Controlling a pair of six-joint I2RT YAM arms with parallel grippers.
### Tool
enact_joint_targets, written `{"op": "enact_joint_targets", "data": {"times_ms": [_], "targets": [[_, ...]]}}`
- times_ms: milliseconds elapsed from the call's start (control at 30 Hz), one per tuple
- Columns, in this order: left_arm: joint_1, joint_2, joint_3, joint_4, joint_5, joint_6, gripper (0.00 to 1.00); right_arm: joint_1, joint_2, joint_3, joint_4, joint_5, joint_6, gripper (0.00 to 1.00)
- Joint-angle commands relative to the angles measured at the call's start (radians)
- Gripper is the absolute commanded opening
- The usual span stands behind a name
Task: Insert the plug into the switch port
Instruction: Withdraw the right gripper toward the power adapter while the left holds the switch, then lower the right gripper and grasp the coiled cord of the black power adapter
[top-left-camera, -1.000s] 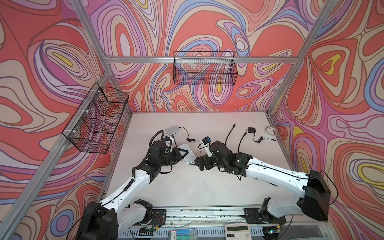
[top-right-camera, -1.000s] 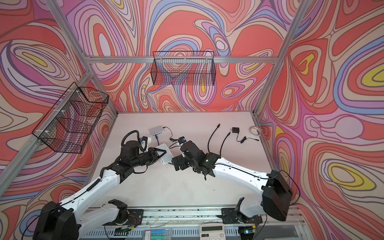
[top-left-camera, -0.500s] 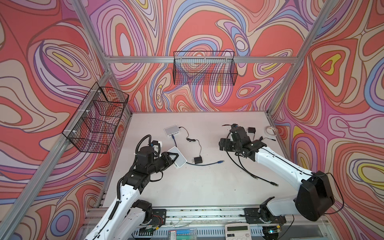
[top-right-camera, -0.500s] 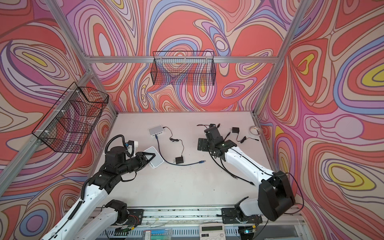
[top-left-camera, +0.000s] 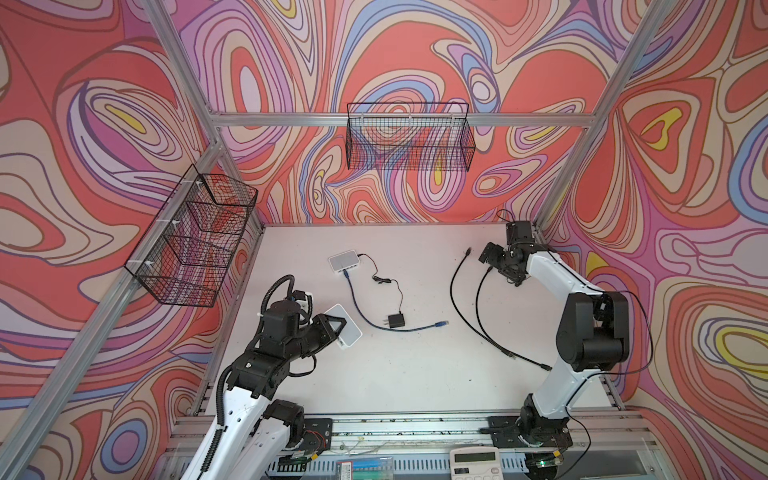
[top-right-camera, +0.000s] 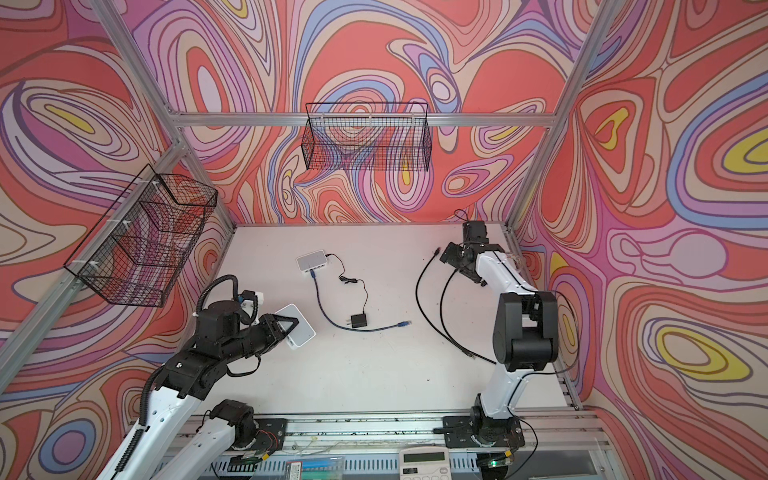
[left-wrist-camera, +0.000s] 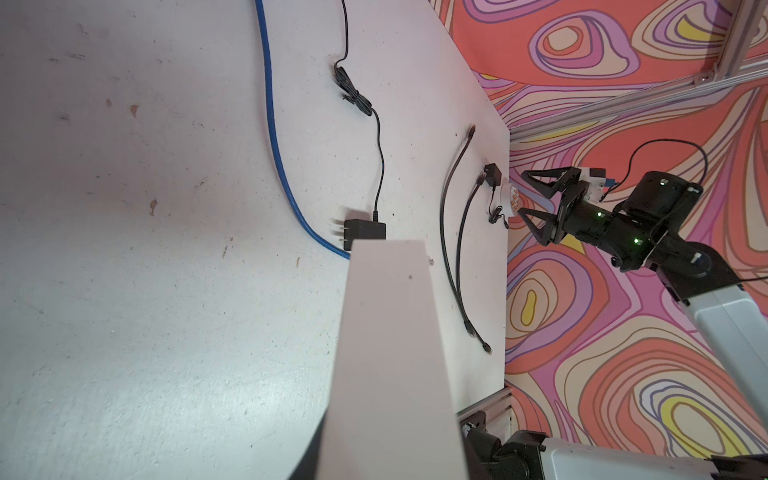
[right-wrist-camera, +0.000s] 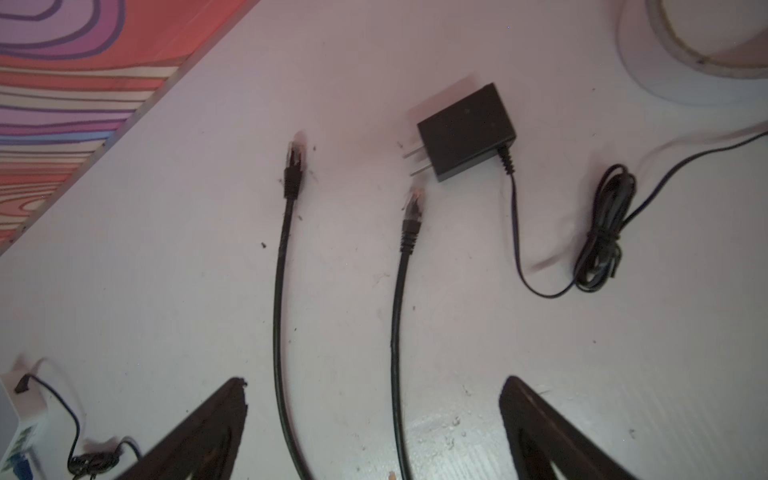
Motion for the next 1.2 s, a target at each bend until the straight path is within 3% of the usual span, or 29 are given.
{"op": "enact_joint_targets", "data": {"times_ms": [0,100,400,700,1167], "targets": [[0.007,-0.017,0.051,-0.051,-0.017,0.028,0.00,-0.030,0.072,0.087,-0.102,0.037,0.033,0.94],[0.009,-0.017,0.080,-0.086,-0.025,0.052,0.00,-0.073,0.118,0.114,-0.116,0.047,0.054,0.85],[0.009,-0.054,0.108,-0.137,-0.040,0.078,0.00,-0.131,0.159,0.119,-0.130,0.127,0.069,0.81],[0.010,-0.068,0.120,-0.180,-0.049,0.100,0.00,-0.142,0.251,0.179,-0.148,0.190,0.079,0.70],[0.012,-0.098,0.134,-0.214,-0.062,0.097,0.00,-0.190,0.319,0.195,-0.136,0.158,0.076,0.63]]}}
